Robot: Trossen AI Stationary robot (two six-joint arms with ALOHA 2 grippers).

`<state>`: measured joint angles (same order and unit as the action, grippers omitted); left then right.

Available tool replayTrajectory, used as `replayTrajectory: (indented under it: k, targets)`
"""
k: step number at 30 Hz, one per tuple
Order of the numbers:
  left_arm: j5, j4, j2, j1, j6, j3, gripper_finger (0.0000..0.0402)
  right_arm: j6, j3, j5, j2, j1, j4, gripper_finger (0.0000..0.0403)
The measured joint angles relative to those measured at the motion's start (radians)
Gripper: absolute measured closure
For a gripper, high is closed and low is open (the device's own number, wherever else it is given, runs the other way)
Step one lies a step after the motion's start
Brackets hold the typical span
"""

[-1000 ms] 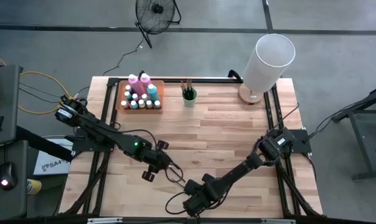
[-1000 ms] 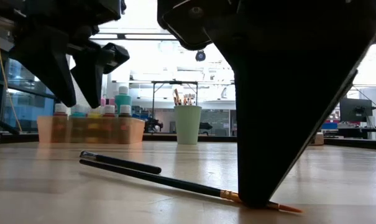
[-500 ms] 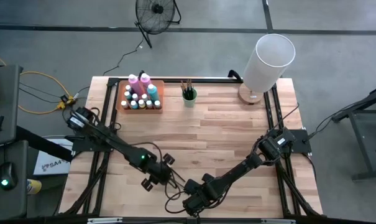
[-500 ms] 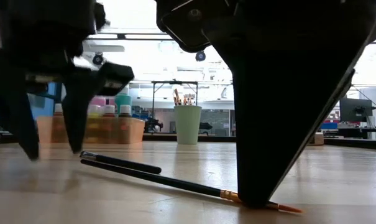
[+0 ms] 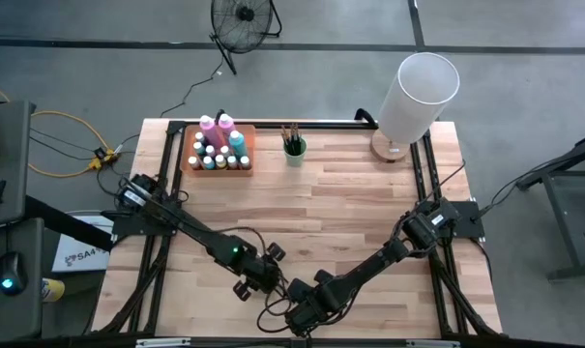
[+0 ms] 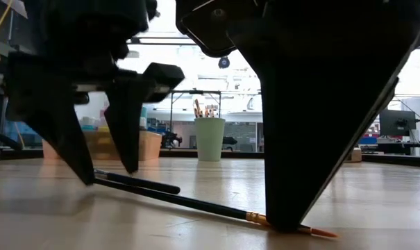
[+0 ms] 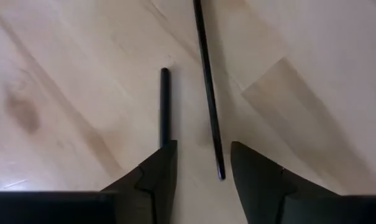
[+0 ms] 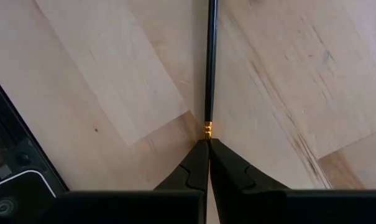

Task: Pick & Place Paint Supplies
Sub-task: Put the black paint brush into the green cup

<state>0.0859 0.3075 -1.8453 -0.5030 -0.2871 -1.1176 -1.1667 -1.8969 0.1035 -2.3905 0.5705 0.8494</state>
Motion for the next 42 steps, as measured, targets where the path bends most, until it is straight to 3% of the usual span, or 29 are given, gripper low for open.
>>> replayTrajectory:
  k: [6,13,23,38,42]
  targets:
    - [-0.003,0.070,-0.079,0.000,-0.003,-0.068,0.0256,-0.013,0.000,0.003,0.000,0.000,0.000,0.0400]
    - [-0.047,0.129,-0.086,0.000,-0.042,-0.080,0.0260,-0.015,0.000,0.003,0.000,0.000,0.001,0.0400]
    - [-0.070,0.142,-0.089,0.000,-0.003,-0.078,0.0306,-0.015,0.000,0.002,0.000,-0.001,0.000,0.0400]
    - [-0.099,0.148,-0.127,0.000,0.026,-0.075,0.0331,-0.015,0.000,0.000,0.000,-0.003,-0.006,0.0400]
    - [-0.115,0.149,-0.140,0.000,0.029,-0.075,0.0365,-0.015,0.000,0.000,0.000,-0.003,-0.008,0.0400]
